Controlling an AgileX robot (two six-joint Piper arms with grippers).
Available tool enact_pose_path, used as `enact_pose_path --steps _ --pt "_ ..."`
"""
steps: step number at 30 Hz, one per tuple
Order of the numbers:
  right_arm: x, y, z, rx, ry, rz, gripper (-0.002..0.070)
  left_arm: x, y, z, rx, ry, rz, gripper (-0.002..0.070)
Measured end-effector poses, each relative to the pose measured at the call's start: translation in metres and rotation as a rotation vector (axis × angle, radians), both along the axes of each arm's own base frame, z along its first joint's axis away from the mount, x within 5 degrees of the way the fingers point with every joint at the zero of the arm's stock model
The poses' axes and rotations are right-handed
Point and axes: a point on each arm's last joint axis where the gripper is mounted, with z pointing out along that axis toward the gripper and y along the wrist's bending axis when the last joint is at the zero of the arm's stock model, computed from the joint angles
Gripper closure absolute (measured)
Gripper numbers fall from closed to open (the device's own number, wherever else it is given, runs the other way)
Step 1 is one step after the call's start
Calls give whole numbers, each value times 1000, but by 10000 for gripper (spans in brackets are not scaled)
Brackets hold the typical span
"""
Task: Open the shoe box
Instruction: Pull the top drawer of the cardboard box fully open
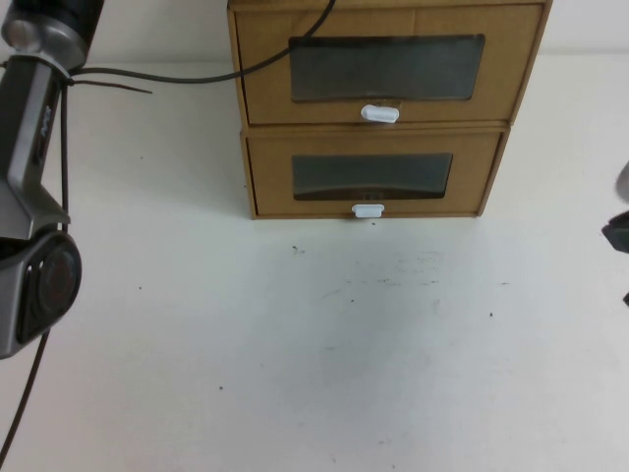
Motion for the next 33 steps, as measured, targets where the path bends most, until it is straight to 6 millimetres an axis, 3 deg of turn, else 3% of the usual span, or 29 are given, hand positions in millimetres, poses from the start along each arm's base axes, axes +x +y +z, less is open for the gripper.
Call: enact_pose_path --steps 6,14,22,33 --pt "15 30 -5 -295 -219 224 694 0 0 0 0 0 0 680" --pt "29 84 -24 -358 -396 448 694 0 0 0 0 0 0 681" --pt "57 105 -55 -548 -486 582 694 0 0 0 0 0 0 680" --pt "80 119 -68 -544 -575 537 694 0 0 0 0 0 0 681"
